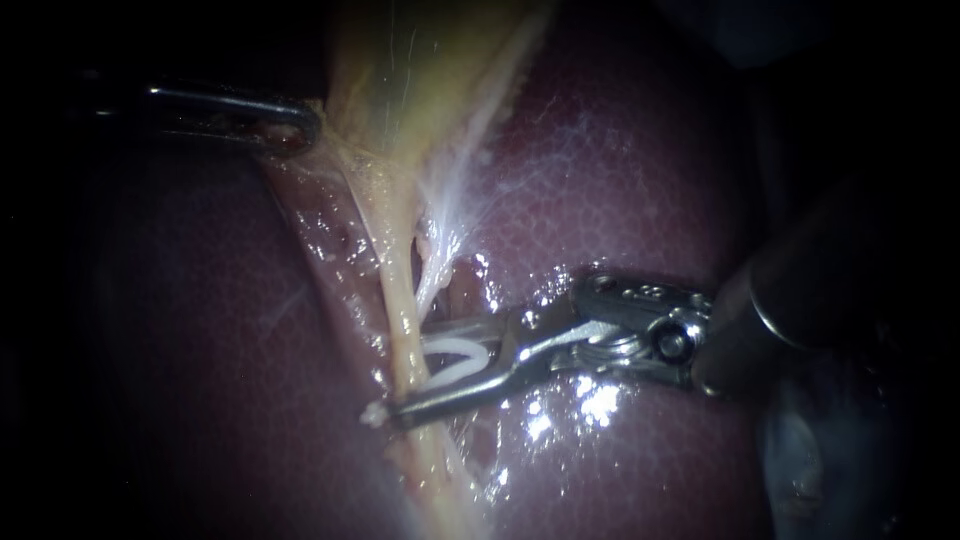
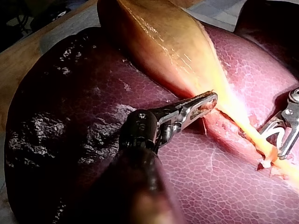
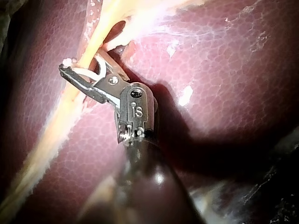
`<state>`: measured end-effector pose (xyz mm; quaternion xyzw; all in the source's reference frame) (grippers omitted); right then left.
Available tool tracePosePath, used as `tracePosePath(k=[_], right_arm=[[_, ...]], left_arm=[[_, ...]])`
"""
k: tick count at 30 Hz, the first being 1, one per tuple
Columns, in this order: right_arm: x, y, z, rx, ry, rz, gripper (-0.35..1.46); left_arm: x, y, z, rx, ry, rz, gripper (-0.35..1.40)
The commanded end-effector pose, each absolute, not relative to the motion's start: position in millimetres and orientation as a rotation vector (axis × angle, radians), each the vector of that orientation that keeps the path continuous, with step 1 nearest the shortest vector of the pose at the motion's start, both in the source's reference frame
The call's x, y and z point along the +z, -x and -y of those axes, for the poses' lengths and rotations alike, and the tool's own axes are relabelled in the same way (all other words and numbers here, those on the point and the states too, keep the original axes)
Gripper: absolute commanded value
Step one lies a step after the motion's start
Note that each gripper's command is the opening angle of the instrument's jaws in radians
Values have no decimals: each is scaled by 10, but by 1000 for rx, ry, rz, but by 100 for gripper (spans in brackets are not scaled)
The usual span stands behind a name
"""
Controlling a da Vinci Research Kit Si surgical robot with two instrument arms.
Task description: Clipping second clip left tube
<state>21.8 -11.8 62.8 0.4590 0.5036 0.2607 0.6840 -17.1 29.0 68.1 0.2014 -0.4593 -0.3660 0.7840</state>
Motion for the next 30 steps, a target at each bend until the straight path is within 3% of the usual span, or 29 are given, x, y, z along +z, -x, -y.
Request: tracePosePath(k=[1, 12, 30], right_arm=[[627, -212, 117, 587, -1035, -1128, 49], [607, -161, 103, 600, -999, -1074, 46], [599, -186, 95, 621, -1000, -1074, 48]], left_arm=[[681, 171, -290, -790, -434, 991, -35], [684, 171, -288, -789, -432, 991, -35], [684, 171, -288, -790, -432, 991, -35]])
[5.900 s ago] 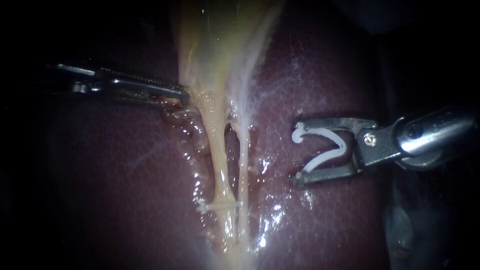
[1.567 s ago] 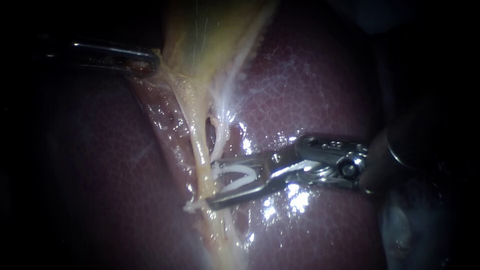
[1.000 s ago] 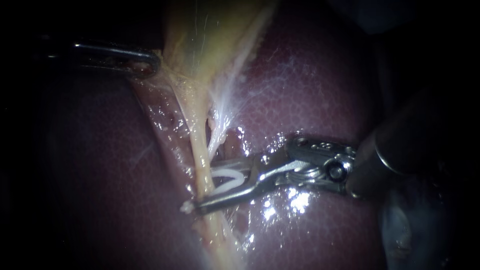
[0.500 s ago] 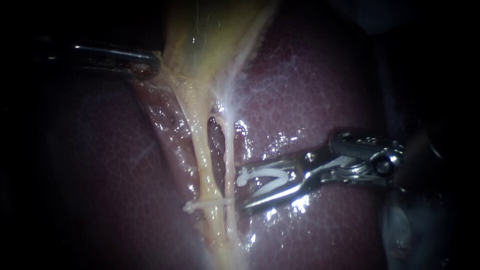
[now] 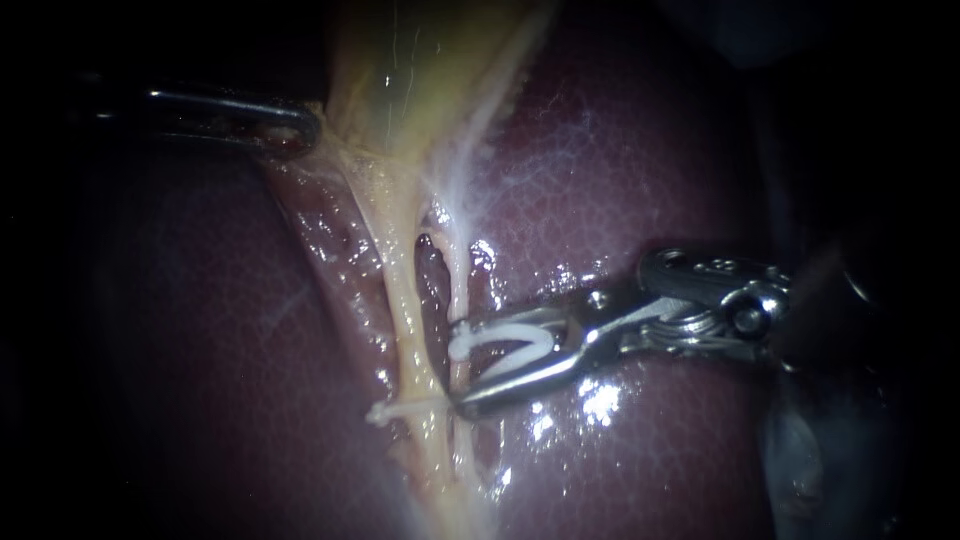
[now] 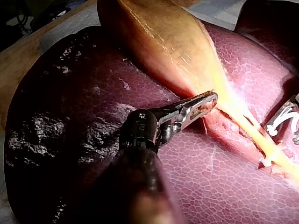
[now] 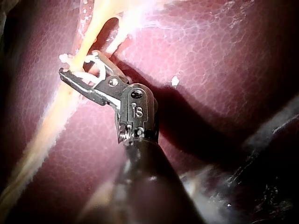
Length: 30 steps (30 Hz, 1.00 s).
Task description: Clipping second clip left tube
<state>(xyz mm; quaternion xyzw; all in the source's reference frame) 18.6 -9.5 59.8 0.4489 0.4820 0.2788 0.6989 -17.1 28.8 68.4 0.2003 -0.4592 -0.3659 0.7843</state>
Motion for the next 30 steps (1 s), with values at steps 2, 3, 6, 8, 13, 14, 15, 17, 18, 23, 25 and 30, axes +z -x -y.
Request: tracePosePath(k=[2, 3, 6, 8, 13, 14, 15, 17, 18, 23, 25, 30], right_arm=[[603, -187, 95, 621, -998, -1074, 48], [604, -186, 95, 621, -997, -1074, 48], [609, -186, 97, 620, -995, -1074, 48], [613, -186, 98, 619, -993, -1074, 48], [627, -191, 104, 613, -988, -1073, 48], [630, -192, 105, 612, -986, -1073, 48], [634, -193, 107, 609, -986, -1073, 48], [640, -195, 109, 603, -988, -1072, 48], [643, -197, 111, 601, -988, -1071, 48], [654, -201, 115, 594, -986, -1070, 49], [657, -204, 116, 592, -986, -1070, 49], [658, -211, 114, 604, -997, -1086, 49]], left_arm=[[684, 171, -288, -789, -432, 991, -35], [684, 171, -288, -790, -432, 991, -35], [684, 171, -288, -790, -432, 991, -35], [684, 171, -288, -790, -432, 991, -35], [685, 172, -287, -788, -434, 991, -35], [685, 172, -287, -788, -433, 991, -35], [685, 172, -287, -788, -433, 991, -35], [685, 172, -287, -788, -433, 991, -35], [685, 172, -287, -788, -433, 991, -35], [686, 172, -286, -788, -433, 991, -35], [686, 172, -286, -788, -432, 991, -35], [686, 173, -286, -788, -432, 991, -35]])
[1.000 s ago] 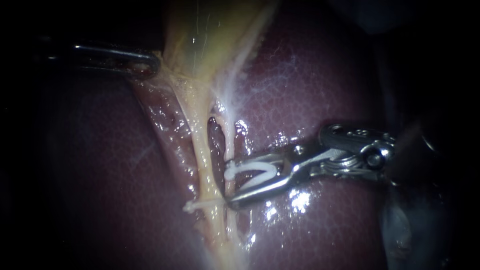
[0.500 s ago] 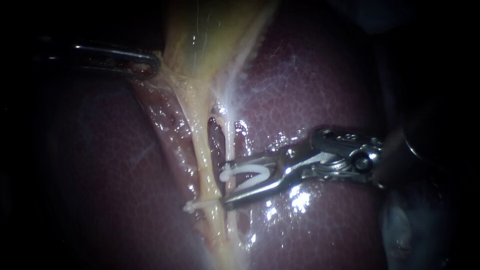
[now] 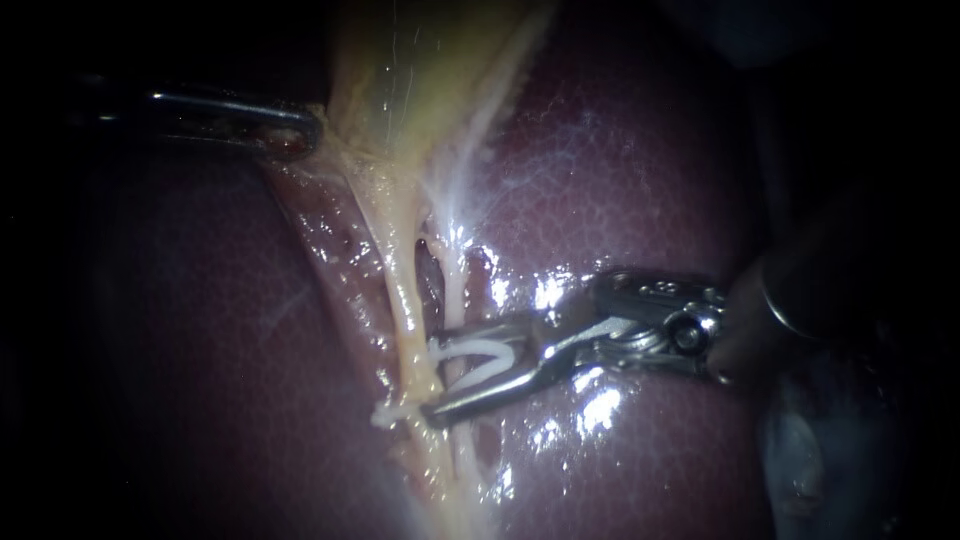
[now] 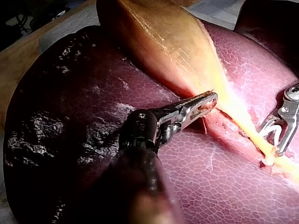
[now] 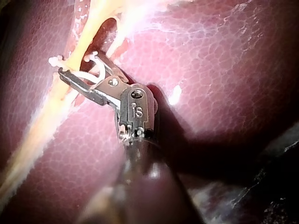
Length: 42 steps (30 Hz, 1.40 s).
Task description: Clipping second clip left tube
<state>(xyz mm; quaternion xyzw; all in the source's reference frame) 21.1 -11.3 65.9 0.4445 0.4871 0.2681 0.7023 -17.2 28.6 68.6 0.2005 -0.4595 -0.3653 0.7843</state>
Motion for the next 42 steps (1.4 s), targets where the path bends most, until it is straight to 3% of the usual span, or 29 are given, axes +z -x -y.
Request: tracePosePath(k=[1, 16, 42], right_arm=[[657, -212, 114, 609, -1007, -1093, 49], [628, -239, 113, 649, -1141, -1170, 49], [565, -259, 124, 640, -1214, -1215, 48]], left_arm=[[686, 173, -286, -788, -432, 991, -35], [686, 173, -286, -788, -432, 991, -35], [686, 173, -286, -789, -432, 991, -35]])
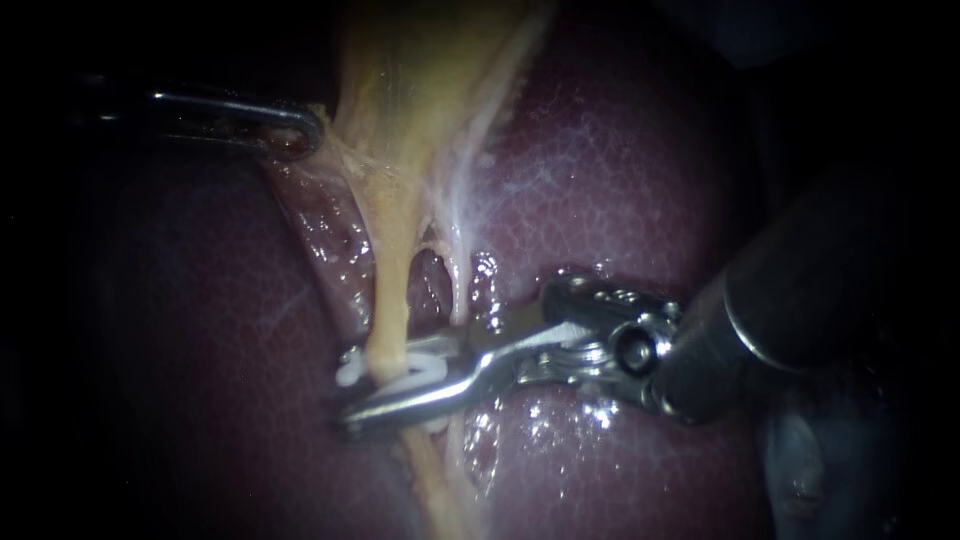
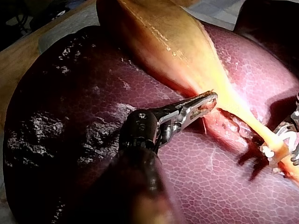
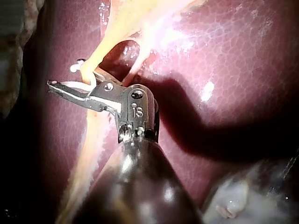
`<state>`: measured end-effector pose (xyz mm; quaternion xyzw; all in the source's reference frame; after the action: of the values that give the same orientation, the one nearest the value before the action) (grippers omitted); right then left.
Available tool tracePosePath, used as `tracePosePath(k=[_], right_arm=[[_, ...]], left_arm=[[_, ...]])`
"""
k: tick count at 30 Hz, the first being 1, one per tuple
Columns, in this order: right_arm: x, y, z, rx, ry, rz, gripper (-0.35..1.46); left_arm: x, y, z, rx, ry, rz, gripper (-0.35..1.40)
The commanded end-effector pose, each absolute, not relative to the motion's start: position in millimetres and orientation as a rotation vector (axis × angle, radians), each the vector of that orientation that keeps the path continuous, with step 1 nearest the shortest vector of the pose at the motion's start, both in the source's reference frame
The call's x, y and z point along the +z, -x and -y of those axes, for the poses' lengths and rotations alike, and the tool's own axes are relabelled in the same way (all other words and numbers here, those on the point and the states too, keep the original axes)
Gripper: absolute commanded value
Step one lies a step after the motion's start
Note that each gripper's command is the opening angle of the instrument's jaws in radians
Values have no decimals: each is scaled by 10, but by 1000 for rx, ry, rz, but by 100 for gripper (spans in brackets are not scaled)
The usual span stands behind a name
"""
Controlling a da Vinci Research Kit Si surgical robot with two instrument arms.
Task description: Clipping second clip left tube
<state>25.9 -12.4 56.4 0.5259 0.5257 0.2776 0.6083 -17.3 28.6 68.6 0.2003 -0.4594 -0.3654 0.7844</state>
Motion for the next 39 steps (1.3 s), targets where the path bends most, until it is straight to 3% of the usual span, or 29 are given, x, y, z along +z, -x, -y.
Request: tracePosePath(k=[1, 19, 25, 30, 35, 39], right_arm=[[564, -259, 124, 639, -1215, -1215, 48], [565, -257, 126, 638, -1221, -1210, 34], [566, -255, 125, 637, -1222, -1210, 8], [566, -254, 125, 673, -1258, -1177, -31], [567, -254, 124, 687, -1247, -1182, -35], [569, -253, 123, 687, -1221, -1144, -35]], left_arm=[[686, 173, -286, -789, -432, 991, -35], [686, 173, -286, -789, -432, 991, -35], [686, 173, -286, -789, -432, 991, -35], [686, 173, -286, -789, -432, 991, -35], [686, 173, -286, -789, -432, 991, -35], [686, 173, -286, -789, -432, 991, -35]])
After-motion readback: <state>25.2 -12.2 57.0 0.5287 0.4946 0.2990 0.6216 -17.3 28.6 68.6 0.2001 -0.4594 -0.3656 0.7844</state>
